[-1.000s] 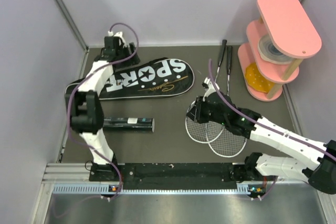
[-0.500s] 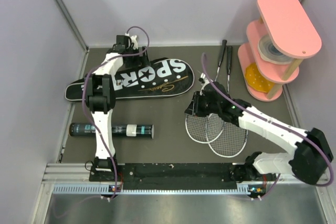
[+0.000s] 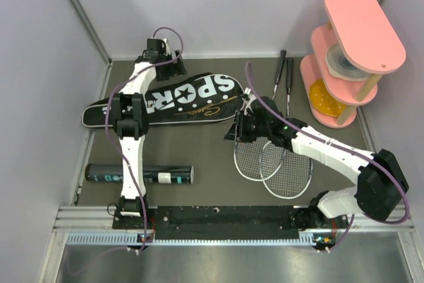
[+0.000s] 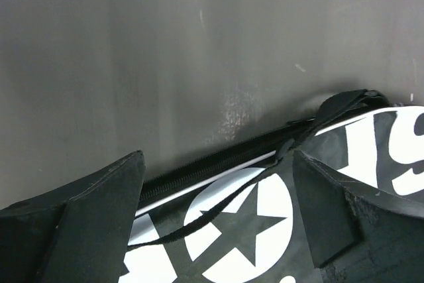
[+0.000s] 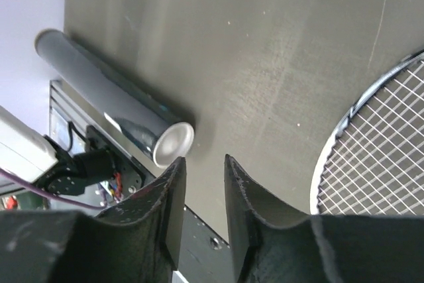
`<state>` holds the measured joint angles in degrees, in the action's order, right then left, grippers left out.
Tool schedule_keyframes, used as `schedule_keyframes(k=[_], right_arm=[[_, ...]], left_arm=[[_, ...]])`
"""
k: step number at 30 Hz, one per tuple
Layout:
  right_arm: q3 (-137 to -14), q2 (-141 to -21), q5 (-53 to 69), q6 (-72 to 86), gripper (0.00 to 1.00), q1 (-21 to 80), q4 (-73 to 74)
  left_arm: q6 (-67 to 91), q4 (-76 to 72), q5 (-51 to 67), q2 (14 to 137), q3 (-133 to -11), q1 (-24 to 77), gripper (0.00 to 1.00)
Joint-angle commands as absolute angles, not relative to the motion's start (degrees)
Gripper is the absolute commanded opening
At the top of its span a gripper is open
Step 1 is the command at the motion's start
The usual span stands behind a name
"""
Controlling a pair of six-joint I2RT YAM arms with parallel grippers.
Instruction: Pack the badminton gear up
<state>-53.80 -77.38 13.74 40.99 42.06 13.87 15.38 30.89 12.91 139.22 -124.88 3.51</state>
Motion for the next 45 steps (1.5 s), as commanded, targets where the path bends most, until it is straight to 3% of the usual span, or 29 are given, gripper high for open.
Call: schedule_keyframes(k=[1, 5, 7, 14, 18, 25, 31, 36, 42, 45], right_arm=[[-55.7, -78.6, 14.3, 46.0, 0.32, 41.2, 7.9], [-55.4, -84.4, 16.4, 55.0, 0.50, 40.6, 2.1], [-55.2, -87.0, 16.9, 60.3, 0.54, 40.2, -3.6], [-64.0, -101.0, 13.0, 65.2, 0.55, 40.2, -1.2], [-65.1, -105.7, 12.1, 71.2, 0.53, 40.2, -4.3], [-65.8, -109.7, 5.6, 73.9, 0.52, 39.8, -4.1], [-74.2, -116.4, 11.9, 64.1, 0.52, 36.1, -1.5], [-78.2, -110.2, 14.1, 52.2, 0.57, 36.7, 11.0], [-60.5, -93.9, 9.7, 60.8, 0.59, 42.6, 9.9], [-52.2, -91.4, 9.1, 65.6, 0.59, 46.3, 5.1]], left_arm=[[22.4, 36.0, 13.4, 141.6, -126.8, 2.8, 0.95], [22.9, 35.6, 16.3, 140.4, -122.7, 2.4, 0.95], [22.9, 36.6, 19.2, 140.0, -121.7, 2.3, 0.93], [23.6, 36.9, 25.8, 135.7, -114.2, 2.5, 0.88], [26.1, 33.1, 28.6, 130.5, -104.8, 2.5, 0.79], [25.9, 29.4, 31.2, 124.9, -96.1, 4.0, 0.87], [20.6, 32.1, 26.5, 123.1, -94.0, 6.9, 0.87], [18.4, 34.4, 25.5, 124.6, -96.4, 7.1, 0.86], [18.9, 35.2, 24.3, 125.5, -98.2, 7.1, 0.87], [18.5, 35.4, 25.3, 126.1, -99.1, 7.1, 0.87]])
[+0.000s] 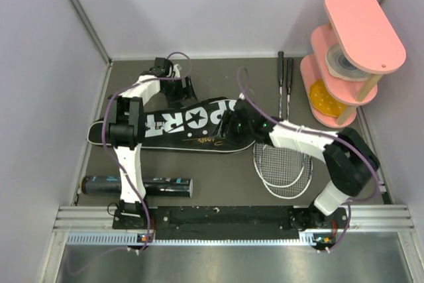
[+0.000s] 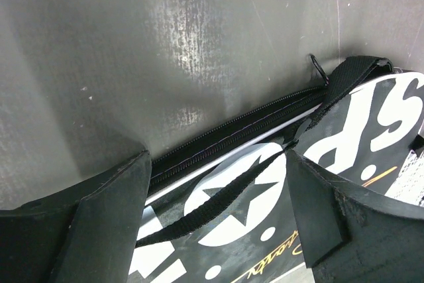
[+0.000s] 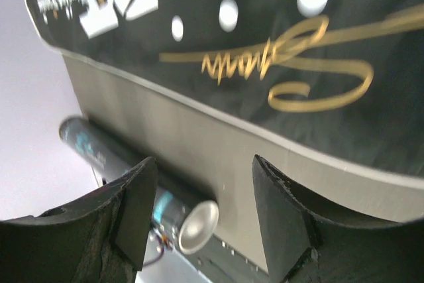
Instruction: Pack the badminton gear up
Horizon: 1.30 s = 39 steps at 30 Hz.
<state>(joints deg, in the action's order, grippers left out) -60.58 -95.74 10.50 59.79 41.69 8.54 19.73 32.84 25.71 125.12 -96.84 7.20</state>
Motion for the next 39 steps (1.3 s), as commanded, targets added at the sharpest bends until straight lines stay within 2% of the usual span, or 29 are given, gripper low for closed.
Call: schedule_keyframes(k=[1, 4, 7, 13, 18, 27, 30, 33, 34, 37, 38, 39], right_arm=[[-50.2, -90.4, 8.4, 66.7, 0.59, 46.8, 0.8], [-43.6, -90.9, 8.7, 69.7, 0.58, 47.5, -8.3], [-43.5, -93.4, 8.5, 69.2, 0.58, 47.5, -9.5], [-47.1, -98.5, 7.7, 67.8, 0.58, 45.9, -10.5], [-48.9, -102.8, 7.6, 67.0, 0.58, 40.3, -11.8], [-61.3, -110.1, 12.5, 57.4, 0.58, 32.5, -7.5], [-64.3, -112.2, 14.2, 57.0, 0.57, 31.2, -8.3], [-67.2, -114.4, 14.5, 56.3, 0.57, 30.8, -8.3], [-69.1, -115.4, 14.5, 55.9, 0.57, 30.8, -8.0], [-74.1, -116.7, 14.9, 53.5, 0.57, 30.7, -5.6], [-75.5, -117.3, 15.0, 52.6, 0.57, 30.7, -3.3], [-77.1, -117.5, 15.2, 51.6, 0.57, 30.8, -1.9]], left_arm=[[18.0, 35.5, 25.8, 126.1, -99.1, 7.1, 0.87], [17.2, 35.5, 27.1, 126.1, -99.0, 7.1, 0.87], [16.3, 35.4, 28.9, 126.3, -99.1, 7.1, 0.87], [14.6, 36.0, 28.6, 126.4, -98.5, 7.2, 0.88], [14.0, 36.6, 30.3, 126.7, -98.8, 7.5, 0.88], [12.6, 37.1, 33.2, 128.9, -102.0, 9.5, 0.85], [12.8, 37.3, 33.0, 130.3, -104.8, 9.8, 0.73], [13.2, 38.0, 30.7, 130.9, -108.4, 9.7, 0.49], [13.4, 38.2, 29.8, 130.7, -109.9, 9.7, 0.37], [14.7, 37.2, 26.4, 128.4, -112.5, 9.7, 0.19], [15.4, 36.9, 24.3, 127.6, -113.2, 9.7, 0.07], [16.1, 37.1, 23.8, 125.9, -113.9, 9.6, 0.02]])
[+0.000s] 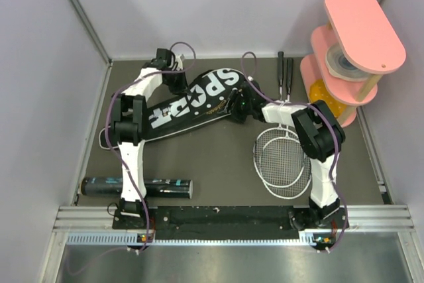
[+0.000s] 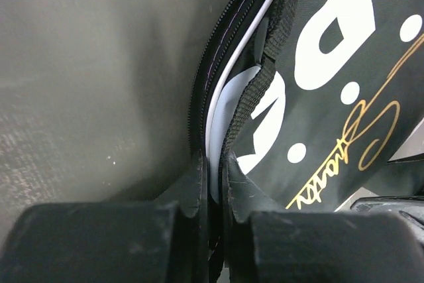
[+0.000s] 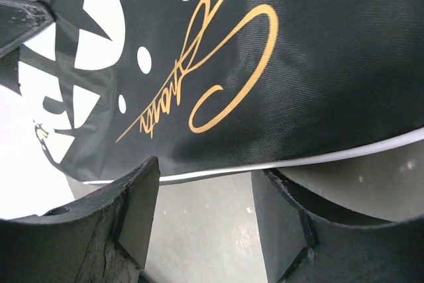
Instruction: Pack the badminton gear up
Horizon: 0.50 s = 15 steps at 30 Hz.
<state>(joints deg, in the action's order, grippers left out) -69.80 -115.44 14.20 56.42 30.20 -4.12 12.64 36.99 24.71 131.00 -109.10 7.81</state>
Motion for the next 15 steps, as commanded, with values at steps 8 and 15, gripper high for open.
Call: schedule_keyframes(k=[8, 15], right_arm=[[-87.5, -110.3, 13.9, 37.0, 0.68, 30.8, 13.7], [-86.9, -96.2, 9.1, 28.6, 0.84, 34.9, 18.5]], left_arm=[[28.7, 37.0, 10.2, 112.1, -114.8, 8.8, 0.00], [45.9, 34.8, 4.4, 99.9, -111.4, 8.7, 0.00]])
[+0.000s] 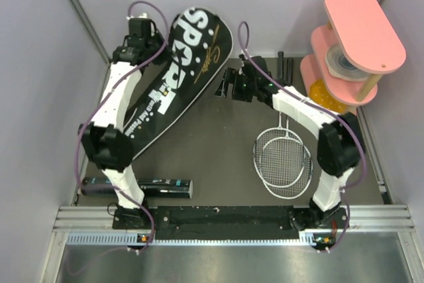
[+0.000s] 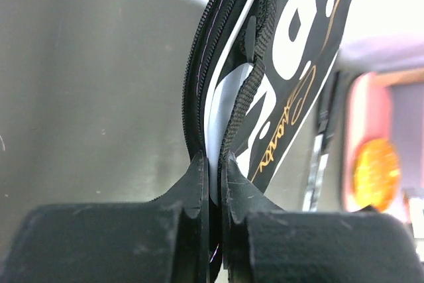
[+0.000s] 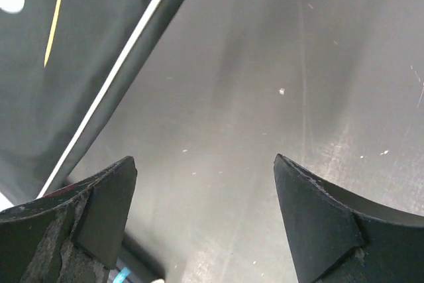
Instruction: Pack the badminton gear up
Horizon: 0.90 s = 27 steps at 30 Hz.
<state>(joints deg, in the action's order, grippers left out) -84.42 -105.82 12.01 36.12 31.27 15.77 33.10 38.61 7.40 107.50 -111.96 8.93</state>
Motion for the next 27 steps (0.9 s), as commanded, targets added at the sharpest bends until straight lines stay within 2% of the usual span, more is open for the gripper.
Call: schedule_keyframes(k=[1, 5, 8, 12, 18, 22, 27], right_arm=[[-87.5, -93.9, 8.6, 27.0, 0.87, 36.9, 19.3], [-89.6, -88.8, 3.6, 23.8, 0.90, 43.1, 20.0], [-89.4, -86.8, 3.0, 24.1, 0.91, 45.3, 19.8], [-82.3, -82.8, 2.4, 26.0, 0.91, 45.5, 16.5], [-71.9, -77.3, 0.2, 28.4, 0.92, 45.9, 13.3], [-71.2, -76.6, -4.7, 24.0, 0.92, 49.0, 13.8], [-69.0, -77.1, -1.1, 29.4, 0.93, 49.0, 12.1]], left_arm=[[50.1, 34.6, 5.2, 99.6, -111.7, 8.8, 0.00], [60.9, 34.8, 6.8, 99.0, -111.4, 8.7, 0.00], [67.8, 29.0, 11.4, 96.3, -104.8, 8.7, 0.00], [77.9, 18.2, 13.9, 90.0, -89.5, 8.9, 0.00], [80.7, 16.1, 9.9, 83.4, -82.5, 9.0, 0.00], [83.1, 15.0, 8.3, 80.9, -78.6, 9.5, 0.00], [90.2, 8.8, 10.9, 79.7, -72.4, 9.8, 0.00]])
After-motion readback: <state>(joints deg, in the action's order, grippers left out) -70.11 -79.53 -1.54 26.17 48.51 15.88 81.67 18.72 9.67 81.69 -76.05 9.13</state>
